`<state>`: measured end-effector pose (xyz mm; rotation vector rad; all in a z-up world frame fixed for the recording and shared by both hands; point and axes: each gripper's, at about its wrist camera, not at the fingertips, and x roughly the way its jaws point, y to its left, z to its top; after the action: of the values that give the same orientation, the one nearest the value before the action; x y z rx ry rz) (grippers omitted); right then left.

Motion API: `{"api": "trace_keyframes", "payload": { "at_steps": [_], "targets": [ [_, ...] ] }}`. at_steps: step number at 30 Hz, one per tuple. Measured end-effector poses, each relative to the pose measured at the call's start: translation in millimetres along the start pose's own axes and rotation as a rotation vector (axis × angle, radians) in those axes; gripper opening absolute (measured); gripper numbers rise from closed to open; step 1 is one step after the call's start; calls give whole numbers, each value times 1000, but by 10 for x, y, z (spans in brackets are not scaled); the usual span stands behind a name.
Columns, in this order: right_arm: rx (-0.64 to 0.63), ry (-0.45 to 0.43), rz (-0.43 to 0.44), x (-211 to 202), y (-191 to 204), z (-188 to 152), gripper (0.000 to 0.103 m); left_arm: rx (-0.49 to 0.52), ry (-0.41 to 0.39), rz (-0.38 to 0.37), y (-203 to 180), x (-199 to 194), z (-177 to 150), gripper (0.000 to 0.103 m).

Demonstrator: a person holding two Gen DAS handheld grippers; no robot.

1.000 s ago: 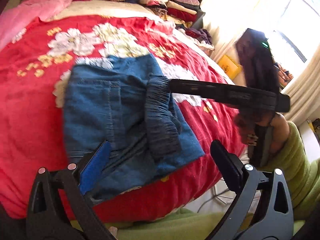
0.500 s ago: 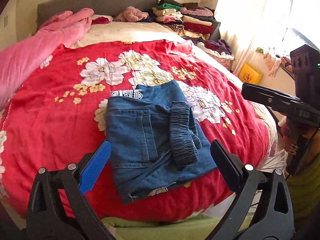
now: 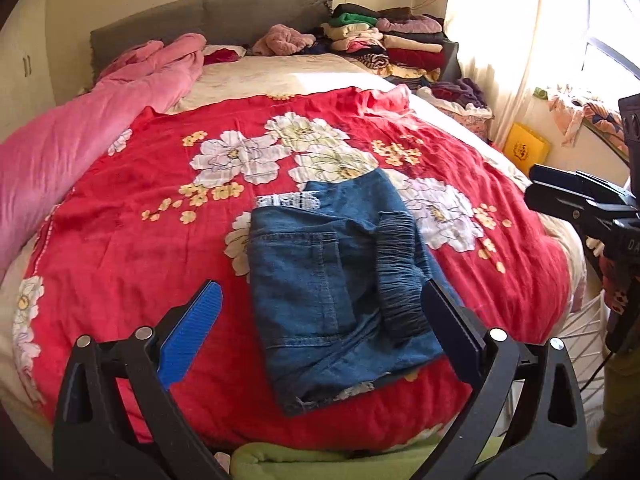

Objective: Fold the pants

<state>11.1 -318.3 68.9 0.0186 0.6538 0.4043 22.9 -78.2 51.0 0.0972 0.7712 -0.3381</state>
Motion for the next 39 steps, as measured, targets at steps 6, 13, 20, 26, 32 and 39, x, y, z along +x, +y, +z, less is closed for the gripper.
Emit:
{"api": "trace_keyframes", "payload": {
  "at_steps": [6, 13, 20, 26, 32, 39],
  "targets": [
    [34, 78, -9, 284, -69, -133, 82, -50, 45, 44, 248, 238, 6, 93],
    [63, 144, 11, 644, -74, -261, 82, -72, 85, 57, 384, 499, -1, 93],
    [69, 188, 24, 938, -91, -313, 82, -67, 131, 35, 406, 729, -19, 93],
    [93, 239, 70, 1175, -116, -371, 62, -50, 170, 4, 404, 909, -21, 93],
    [143, 259, 156, 1394, -123, -373, 60, -79, 223, -103, 419, 1134, -4, 65],
    [130, 213, 212, 1414, -71, -255, 19, -86, 213, -169, 382, 1106, 126, 23]
  ]
}}
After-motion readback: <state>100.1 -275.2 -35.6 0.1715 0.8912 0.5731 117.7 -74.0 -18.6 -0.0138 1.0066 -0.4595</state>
